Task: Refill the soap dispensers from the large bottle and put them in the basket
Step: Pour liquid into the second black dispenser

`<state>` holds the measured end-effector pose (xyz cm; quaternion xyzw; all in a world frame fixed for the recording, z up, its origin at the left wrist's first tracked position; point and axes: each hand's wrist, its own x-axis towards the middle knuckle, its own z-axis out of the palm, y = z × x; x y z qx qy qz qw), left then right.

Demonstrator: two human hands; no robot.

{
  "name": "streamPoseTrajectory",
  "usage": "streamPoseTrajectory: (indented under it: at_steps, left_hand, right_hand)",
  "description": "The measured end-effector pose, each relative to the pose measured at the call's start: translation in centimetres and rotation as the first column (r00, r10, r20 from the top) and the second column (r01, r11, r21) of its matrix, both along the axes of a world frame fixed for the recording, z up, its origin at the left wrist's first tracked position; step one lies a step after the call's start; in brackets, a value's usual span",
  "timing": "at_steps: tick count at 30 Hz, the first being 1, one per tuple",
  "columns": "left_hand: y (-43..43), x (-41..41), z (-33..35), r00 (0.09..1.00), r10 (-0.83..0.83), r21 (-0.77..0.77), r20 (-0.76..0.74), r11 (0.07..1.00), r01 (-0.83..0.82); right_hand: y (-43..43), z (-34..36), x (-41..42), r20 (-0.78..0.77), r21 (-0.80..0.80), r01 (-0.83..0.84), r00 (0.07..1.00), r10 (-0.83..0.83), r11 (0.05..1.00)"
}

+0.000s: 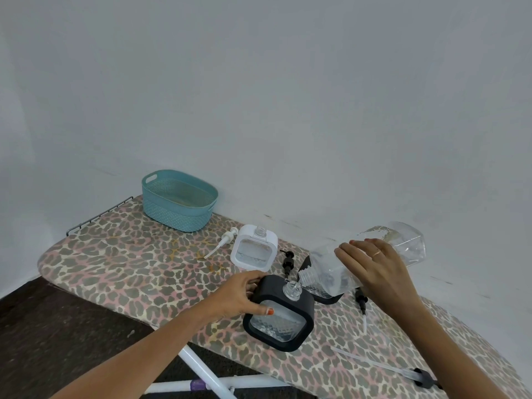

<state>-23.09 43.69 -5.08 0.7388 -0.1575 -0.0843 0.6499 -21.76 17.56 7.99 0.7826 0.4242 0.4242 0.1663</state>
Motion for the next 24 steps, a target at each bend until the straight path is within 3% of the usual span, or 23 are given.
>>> streamPoseTrajectory:
  at_steps: [24]
  left_hand:
    - [-0.02,-0.12,0.04,1.000,0.006,-0.023,-0.021,1.000,-0.007]
  right_hand:
    - [0.21,-0.38,-0.06,0.014,-0.045,-0.011,1.000,0.011,0.999]
